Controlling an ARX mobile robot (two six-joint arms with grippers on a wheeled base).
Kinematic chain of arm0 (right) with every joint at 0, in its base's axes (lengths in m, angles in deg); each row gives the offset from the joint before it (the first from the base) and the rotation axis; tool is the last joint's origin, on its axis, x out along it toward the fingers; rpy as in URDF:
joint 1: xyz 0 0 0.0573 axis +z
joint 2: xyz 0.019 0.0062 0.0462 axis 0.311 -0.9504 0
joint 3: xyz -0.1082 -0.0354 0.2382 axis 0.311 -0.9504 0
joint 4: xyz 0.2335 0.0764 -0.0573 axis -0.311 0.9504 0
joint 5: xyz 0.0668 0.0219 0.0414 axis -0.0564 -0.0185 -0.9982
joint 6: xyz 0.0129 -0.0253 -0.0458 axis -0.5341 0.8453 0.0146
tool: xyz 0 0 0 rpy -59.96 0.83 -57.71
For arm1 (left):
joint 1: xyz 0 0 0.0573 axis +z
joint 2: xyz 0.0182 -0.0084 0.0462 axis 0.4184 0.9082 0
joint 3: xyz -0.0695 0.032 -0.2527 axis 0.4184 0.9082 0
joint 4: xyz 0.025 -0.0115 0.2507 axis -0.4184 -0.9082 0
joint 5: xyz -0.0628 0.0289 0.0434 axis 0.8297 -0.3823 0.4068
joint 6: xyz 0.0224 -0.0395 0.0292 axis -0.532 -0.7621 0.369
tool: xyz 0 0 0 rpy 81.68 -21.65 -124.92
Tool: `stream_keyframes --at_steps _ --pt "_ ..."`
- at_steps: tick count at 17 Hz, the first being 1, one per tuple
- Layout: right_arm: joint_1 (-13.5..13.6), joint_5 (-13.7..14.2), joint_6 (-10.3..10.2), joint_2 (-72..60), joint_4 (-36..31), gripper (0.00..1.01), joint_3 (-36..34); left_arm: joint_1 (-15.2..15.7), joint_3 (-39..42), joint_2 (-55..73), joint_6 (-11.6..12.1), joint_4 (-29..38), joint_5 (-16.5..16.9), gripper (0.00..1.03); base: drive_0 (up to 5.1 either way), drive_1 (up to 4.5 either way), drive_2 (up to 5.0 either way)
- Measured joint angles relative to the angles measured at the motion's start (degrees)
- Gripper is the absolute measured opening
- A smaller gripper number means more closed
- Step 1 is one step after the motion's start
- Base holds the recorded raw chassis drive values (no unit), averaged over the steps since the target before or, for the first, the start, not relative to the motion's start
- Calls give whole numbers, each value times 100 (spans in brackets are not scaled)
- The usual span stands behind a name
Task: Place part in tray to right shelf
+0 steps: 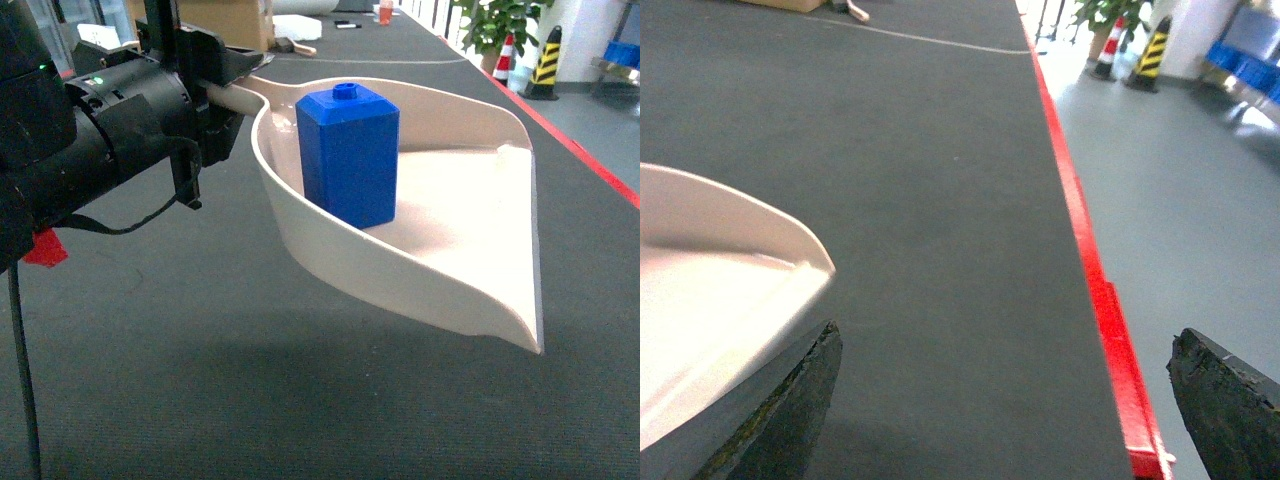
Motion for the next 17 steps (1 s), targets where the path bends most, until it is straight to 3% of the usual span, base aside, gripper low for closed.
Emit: stream_keyframes --at_steps 5,15,17 --pt "92 92 297 973 -472 98 -765 0 0 0 0 -9 2 12 0 0 0" --pt "114 118 457 1043 -531 98 -734 11 0 0 0 -7 -20 12 0 0 0" --pt "114 118 459 1043 -525 98 -734 11 0 0 0 -24 -20 12 498 -247 -247"
